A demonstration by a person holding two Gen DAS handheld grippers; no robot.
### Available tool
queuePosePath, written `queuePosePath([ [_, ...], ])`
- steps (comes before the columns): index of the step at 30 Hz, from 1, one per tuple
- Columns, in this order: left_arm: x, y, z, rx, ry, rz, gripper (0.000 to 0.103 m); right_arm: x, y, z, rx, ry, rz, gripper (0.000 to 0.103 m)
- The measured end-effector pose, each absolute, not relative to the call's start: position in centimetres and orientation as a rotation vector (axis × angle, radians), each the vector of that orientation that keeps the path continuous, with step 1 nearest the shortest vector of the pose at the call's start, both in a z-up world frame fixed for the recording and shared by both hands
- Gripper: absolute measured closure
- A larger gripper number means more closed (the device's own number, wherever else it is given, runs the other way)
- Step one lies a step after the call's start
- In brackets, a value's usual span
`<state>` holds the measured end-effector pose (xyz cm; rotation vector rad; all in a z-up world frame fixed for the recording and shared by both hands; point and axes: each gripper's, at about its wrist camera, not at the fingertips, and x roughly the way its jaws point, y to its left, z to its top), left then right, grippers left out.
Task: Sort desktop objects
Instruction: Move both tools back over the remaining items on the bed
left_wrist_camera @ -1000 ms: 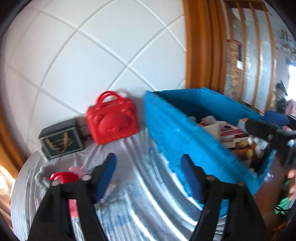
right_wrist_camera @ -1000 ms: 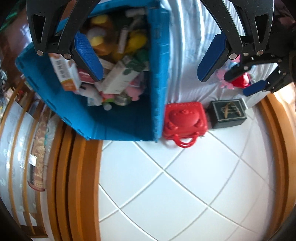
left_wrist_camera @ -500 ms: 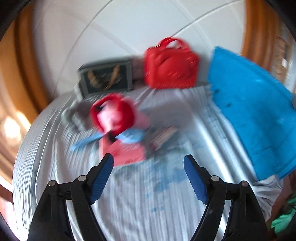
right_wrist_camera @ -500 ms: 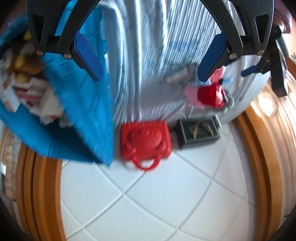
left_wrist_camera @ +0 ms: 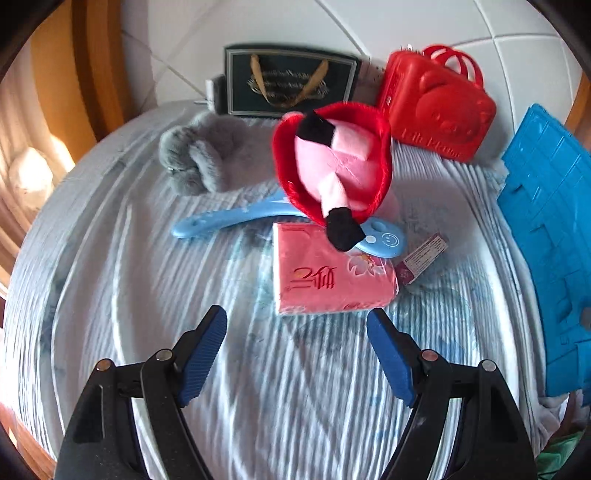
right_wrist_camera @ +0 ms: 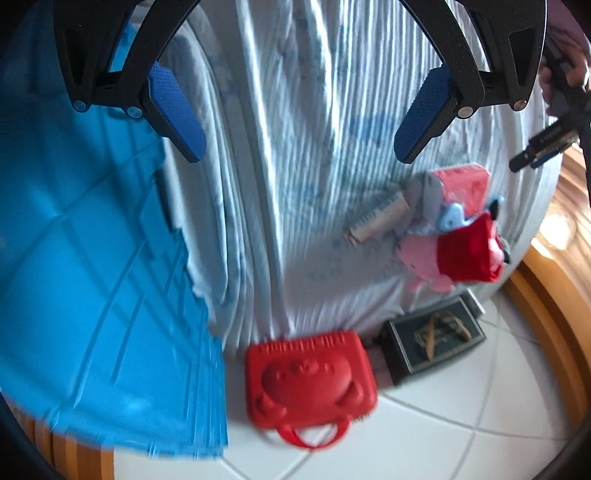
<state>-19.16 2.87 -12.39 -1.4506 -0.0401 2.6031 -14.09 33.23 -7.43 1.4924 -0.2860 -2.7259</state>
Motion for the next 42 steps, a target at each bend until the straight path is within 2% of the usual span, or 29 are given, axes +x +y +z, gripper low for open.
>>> queuePosePath([
  [5,-21.6,5.1,-14.3,-1.512,0.026,2.557,0.025,-16.5,33.1,-10.2,1.580,-0.295,-2.677,0.000],
  [9,-22.5,7.1,-15.4,-1.549,0.001,2.471,0.025,-18.4,32.5,-12.5,1.656,-0.292,-2.626,0.000],
  [14,-23.6,10.6,-15.7,-1.499,0.064,2.555,0.025,-20.1,30.9,-14.4,1.697,-0.254,-2.543,0.000],
  [17,-24.7,12.1,-17.5,-1.574,0.192,2.606,0.024,-20.9,29.7,-14.9,1.700,-0.213,-2.509,0.000],
  [20,-24.0,11.5,-17.3,-1.553,0.248,2.620,0.022,-21.6,29.0,-15.0,1.688,-0.191,-2.501,0.000],
  [25,-22.1,4.6,-17.7,-1.659,0.207,2.656,0.019,-22.3,28.5,-16.0,1.708,-0.205,-2.476,0.000],
  [29,-21.1,-2.5,-18.2,-1.864,0.235,2.780,0.019,-22.0,28.5,-16.9,1.741,-0.225,-2.448,0.000],
  [32,-20.5,-5.6,-16.9,-1.881,0.023,2.793,0.019,-22.1,28.1,-16.8,1.744,-0.224,-2.438,0.000],
  [34,-20.5,-5.6,-15.4,-1.808,-0.107,2.787,0.019,-22.1,27.8,-16.6,1.736,-0.214,-2.434,0.000],
  [36,-20.8,-4.3,-14.4,-1.738,-0.152,2.757,0.019,-22.1,27.4,-16.4,1.731,-0.200,-2.430,0.000],
  [42,-23.9,1.2,-15.1,-1.714,-0.023,2.643,0.019,-23.1,26.2,-16.4,1.747,-0.146,-2.434,0.000],
])
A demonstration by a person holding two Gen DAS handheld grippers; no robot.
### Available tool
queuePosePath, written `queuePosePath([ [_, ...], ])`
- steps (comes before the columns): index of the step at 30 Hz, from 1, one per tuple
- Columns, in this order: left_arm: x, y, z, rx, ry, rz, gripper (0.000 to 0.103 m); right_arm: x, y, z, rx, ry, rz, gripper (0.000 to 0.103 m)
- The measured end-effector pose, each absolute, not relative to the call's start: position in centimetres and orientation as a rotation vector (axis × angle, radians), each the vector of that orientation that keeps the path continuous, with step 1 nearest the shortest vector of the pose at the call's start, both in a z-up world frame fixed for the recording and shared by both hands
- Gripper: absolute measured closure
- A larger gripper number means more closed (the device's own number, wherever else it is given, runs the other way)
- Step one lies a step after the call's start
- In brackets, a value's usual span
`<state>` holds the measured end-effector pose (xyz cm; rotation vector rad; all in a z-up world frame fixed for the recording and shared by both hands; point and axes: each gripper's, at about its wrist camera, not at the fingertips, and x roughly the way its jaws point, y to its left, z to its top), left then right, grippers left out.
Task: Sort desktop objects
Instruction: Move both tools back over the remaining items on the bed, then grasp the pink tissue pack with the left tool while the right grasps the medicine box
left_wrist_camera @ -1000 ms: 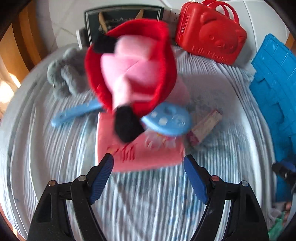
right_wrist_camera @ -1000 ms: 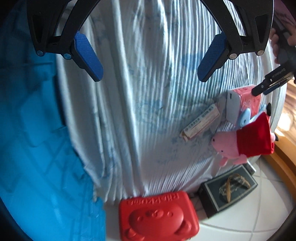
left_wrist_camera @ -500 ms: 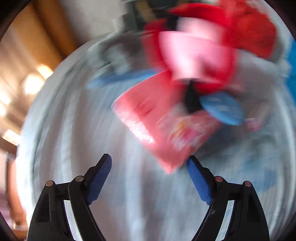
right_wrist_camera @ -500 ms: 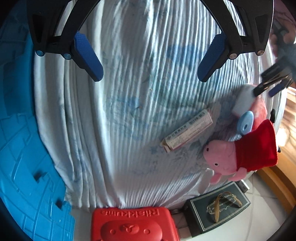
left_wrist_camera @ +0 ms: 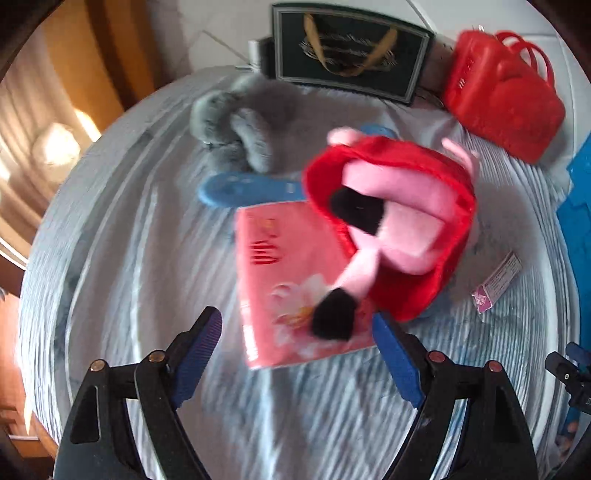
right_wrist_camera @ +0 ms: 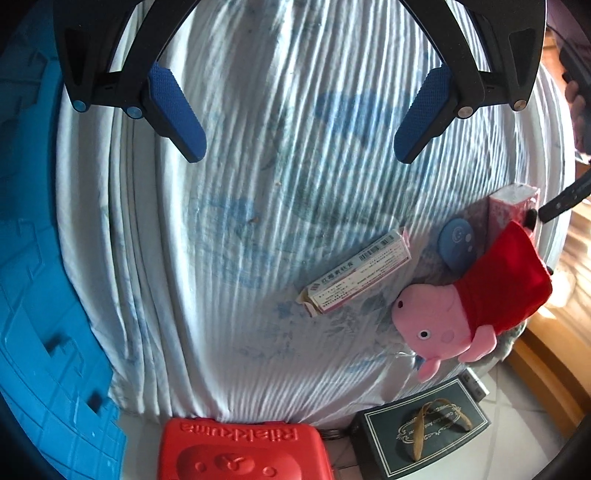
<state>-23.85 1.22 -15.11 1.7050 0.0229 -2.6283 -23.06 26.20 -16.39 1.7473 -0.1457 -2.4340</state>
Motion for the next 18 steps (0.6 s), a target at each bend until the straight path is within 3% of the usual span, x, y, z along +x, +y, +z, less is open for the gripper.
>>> queuePosePath([
  [2,-24.8,1.9,-16.7,1.765,0.030,-2.580,0.019,-23.9,25.9,-16.6,1.758,-0.163,-2.442,0.000],
  [6,-25.8,3.3,-17.5,1.689,-0.166,-2.542,0.014,-26.3,24.6,-17.5,1.807,-0.127,-2.469,0.000],
  [9,-26.8,3.2,-18.2,1.684,-0.190,-2.513,0.010,-28.7,24.1,-18.5,1.835,-0.319,-2.466,0.000],
  [13,-27.8,1.8,-19.4,1.750,-0.078,-2.505,0.009,-31.7,22.9,-19.5,1.869,-0.342,-2.453,0.015],
  [17,-27.3,0.1,-20.6,1.841,0.079,-2.467,0.012,-33.4,21.1,-20.7,1.888,-0.264,-2.438,0.018],
  [18,-27.0,0.0,-20.5,1.838,0.073,-2.470,0.012,-33.4,20.6,-20.5,1.868,-0.231,-2.439,0.025],
])
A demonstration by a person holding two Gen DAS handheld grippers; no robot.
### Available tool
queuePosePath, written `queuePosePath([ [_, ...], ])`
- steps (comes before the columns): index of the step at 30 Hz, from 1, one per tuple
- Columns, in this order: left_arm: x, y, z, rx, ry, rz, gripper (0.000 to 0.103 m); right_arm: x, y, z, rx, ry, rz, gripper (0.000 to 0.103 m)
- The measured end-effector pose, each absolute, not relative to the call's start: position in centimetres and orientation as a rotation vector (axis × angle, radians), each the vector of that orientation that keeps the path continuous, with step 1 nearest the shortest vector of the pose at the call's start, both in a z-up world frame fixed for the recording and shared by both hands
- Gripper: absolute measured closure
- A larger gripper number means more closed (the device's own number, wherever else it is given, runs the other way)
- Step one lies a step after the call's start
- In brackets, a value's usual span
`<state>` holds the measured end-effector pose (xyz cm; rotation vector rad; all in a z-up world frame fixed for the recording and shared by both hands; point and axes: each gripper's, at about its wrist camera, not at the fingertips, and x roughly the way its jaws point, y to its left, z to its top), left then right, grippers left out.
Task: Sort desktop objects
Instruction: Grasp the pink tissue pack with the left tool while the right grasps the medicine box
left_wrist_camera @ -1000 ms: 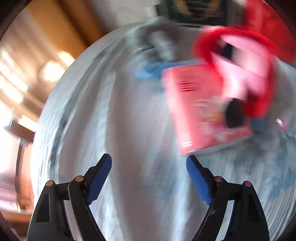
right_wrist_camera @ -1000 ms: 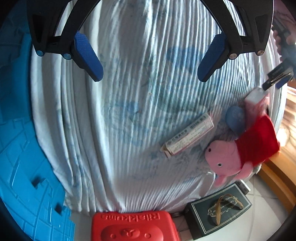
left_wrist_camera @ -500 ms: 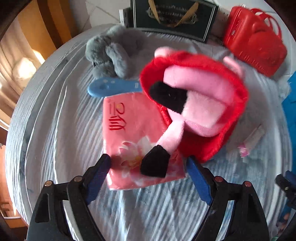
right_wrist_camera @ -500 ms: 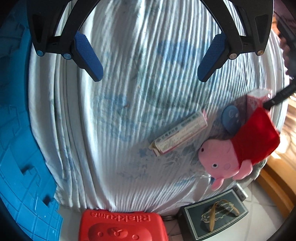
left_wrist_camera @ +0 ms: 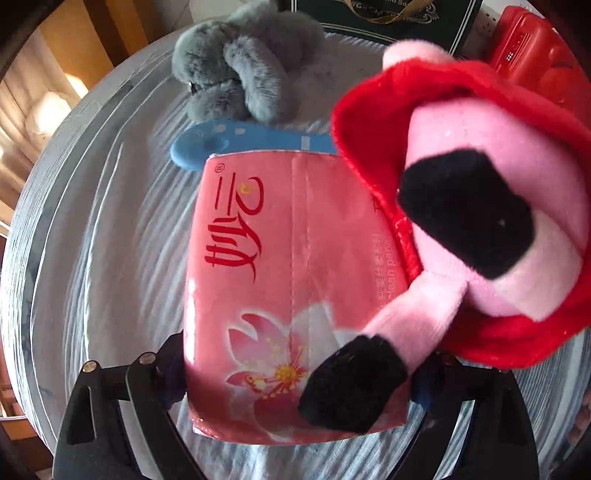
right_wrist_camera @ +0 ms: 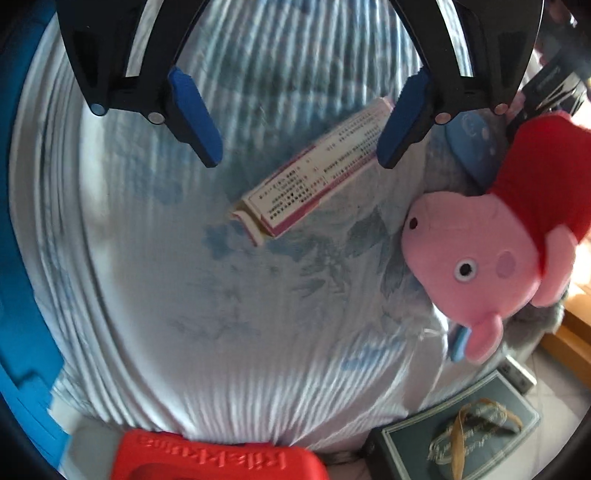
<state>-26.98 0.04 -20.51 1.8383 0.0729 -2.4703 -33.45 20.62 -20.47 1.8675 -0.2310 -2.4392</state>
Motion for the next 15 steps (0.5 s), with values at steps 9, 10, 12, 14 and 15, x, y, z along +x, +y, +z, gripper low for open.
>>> queuePosePath([
  [9,-20.7,-0.9,-19.1,1.901,0.104,-2.488,0.012,-30.4,20.8,-19.1,1.848,-0.153,-2.427,0.081],
  [10,-20.0,-1.0,-19.0,1.901,0.101,-2.489,0.012,-30.1,21.2,-19.1,1.865,-0.171,-2.425,0.080],
  [12,-18.7,-1.2,-18.5,1.877,0.073,-2.500,0.012,-30.1,22.4,-19.1,1.866,-0.276,-2.413,0.070],
  [14,-18.2,-1.5,-17.8,1.837,0.055,-2.509,0.012,-30.4,22.6,-18.6,1.848,-0.329,-2.424,0.058],
  [15,-18.1,-1.7,-17.4,1.814,0.058,-2.517,0.012,-30.6,22.5,-18.3,1.834,-0.336,-2.434,0.053],
])
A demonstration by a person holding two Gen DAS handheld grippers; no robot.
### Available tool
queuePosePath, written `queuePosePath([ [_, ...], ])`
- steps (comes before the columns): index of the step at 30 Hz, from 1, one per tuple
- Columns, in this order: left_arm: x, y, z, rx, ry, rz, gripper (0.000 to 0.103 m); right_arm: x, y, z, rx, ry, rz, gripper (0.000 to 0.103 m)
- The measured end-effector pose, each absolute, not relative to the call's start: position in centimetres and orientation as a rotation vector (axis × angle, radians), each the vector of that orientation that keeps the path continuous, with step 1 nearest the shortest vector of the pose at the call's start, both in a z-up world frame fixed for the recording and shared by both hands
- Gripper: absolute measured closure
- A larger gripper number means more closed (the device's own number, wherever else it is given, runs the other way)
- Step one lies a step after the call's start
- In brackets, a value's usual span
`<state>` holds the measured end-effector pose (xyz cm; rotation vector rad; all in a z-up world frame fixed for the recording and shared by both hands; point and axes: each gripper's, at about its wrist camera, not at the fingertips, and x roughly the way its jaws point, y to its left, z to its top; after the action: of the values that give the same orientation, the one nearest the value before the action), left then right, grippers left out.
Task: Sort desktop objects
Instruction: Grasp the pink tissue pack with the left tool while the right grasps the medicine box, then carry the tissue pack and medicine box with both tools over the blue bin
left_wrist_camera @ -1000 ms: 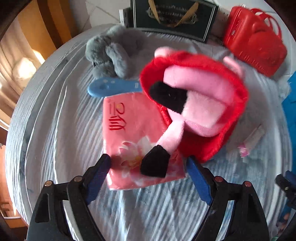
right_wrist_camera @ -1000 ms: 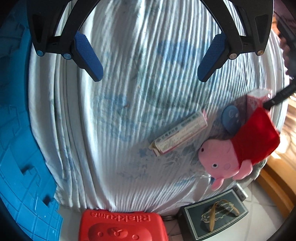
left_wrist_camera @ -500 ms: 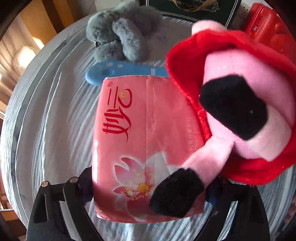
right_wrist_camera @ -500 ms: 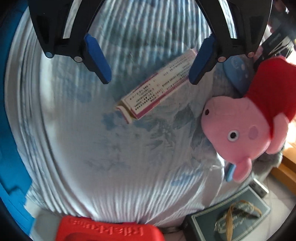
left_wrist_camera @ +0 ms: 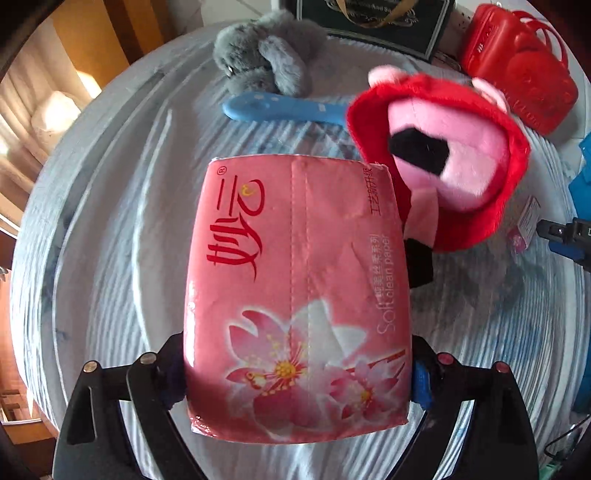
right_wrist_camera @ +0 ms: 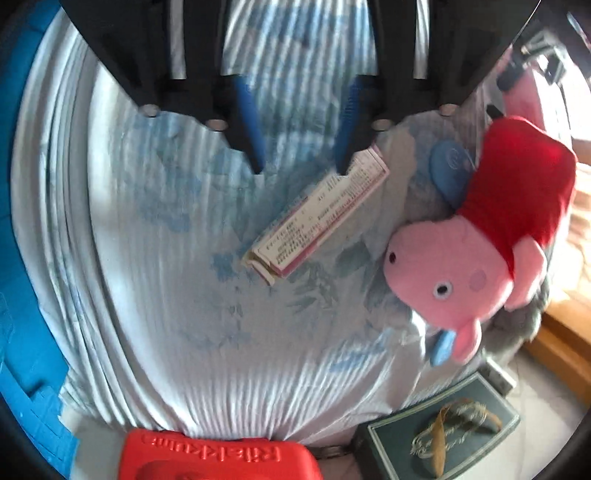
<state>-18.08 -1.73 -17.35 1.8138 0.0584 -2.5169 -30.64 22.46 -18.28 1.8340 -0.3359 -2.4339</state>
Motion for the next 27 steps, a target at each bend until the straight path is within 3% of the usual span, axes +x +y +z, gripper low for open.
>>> queuePosePath([
  [8,-18.6,-2.4,-14.7,1.683,0.074,-2.569,0.012,-33.3,20.7,-20.4,1.904,-0.364,-2.405,0.051],
  [12,-21.3,-3.6,-14.7,1.663,0.078,-2.578,0.012,-32.7,20.8,-20.0,1.885,-0.286,-2.433,0.072],
  [13,-21.3,-3.4,-14.6,1.662,0.077,-2.583,0.012,-32.4,21.0,-19.7,1.880,-0.273,-2.438,0.072],
  [19,-22.4,-1.6,-14.2,1.662,0.048,-2.655,0.012,-26.9,23.1,-15.9,1.747,-0.265,-2.491,0.072],
  [27,-17.1,2.2,-7.9,1.525,-0.050,-2.879,0.012,-15.5,25.8,-5.4,1.379,-0.190,-2.701,0.072],
])
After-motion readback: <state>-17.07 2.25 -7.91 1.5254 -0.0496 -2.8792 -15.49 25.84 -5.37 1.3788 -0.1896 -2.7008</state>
